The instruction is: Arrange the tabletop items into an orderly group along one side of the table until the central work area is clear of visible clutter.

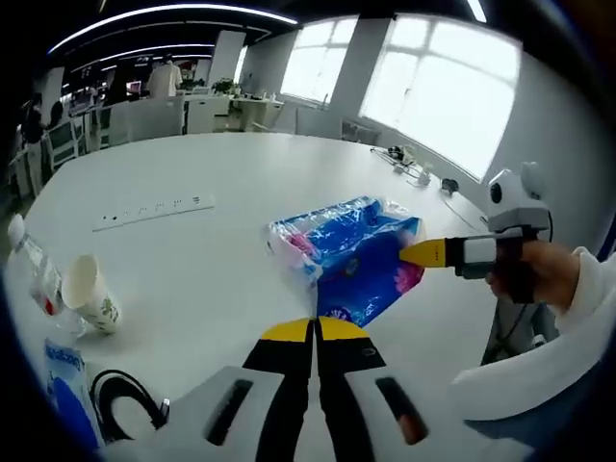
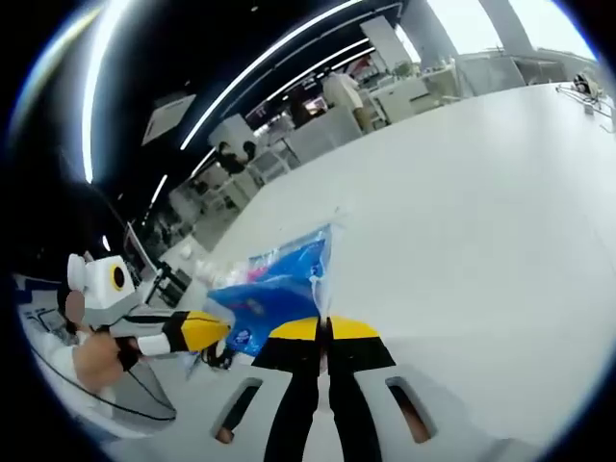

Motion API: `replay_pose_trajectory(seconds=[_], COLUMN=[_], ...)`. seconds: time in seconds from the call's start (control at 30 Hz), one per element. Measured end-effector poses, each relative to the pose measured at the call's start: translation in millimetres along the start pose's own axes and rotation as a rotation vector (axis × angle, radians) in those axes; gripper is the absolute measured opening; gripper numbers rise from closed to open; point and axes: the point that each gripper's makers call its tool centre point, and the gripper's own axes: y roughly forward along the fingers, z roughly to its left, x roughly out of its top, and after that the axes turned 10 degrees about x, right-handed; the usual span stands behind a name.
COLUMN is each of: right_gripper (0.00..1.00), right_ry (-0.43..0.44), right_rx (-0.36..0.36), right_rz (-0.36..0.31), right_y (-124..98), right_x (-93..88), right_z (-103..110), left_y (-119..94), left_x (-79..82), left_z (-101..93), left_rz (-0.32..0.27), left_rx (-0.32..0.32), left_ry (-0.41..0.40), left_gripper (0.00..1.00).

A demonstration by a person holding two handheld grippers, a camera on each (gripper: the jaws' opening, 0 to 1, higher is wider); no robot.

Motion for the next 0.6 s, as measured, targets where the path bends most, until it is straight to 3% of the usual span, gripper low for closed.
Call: replay_pose_trajectory(seconds=[0.13, 0.27, 0.37, 0.6], right_gripper=[0.00, 0.00, 0.00, 0.00], right_ry=[-0.013, 0.019, 0.002, 0.023], right_rx=[-0.029, -0.046, -0.068, -0.109], right_rz=[0.028, 0.060, 0.081, 0.102], right_y=[13.0, 28.0, 37.6, 52.1], right_x=[3.6, -4.0, -7.4, -6.9], right_z=[-10.7, -20.7, -28.0, -55.9], left_y=[17.3, 31.9, 40.7, 65.5], left_x=[0.8, -12.1, -12.8, -7.7], left_z=[8.4, 17.7, 25.2, 29.2], left_rz=[0.024, 0.082, 0.097, 0.094], left_rx=[-0.012, -0.021, -0.029, -0.060], left_ry=[-0.024, -0.020, -0.083, -0.106], left_gripper=[0.00, 0.00, 0.00, 0.01])
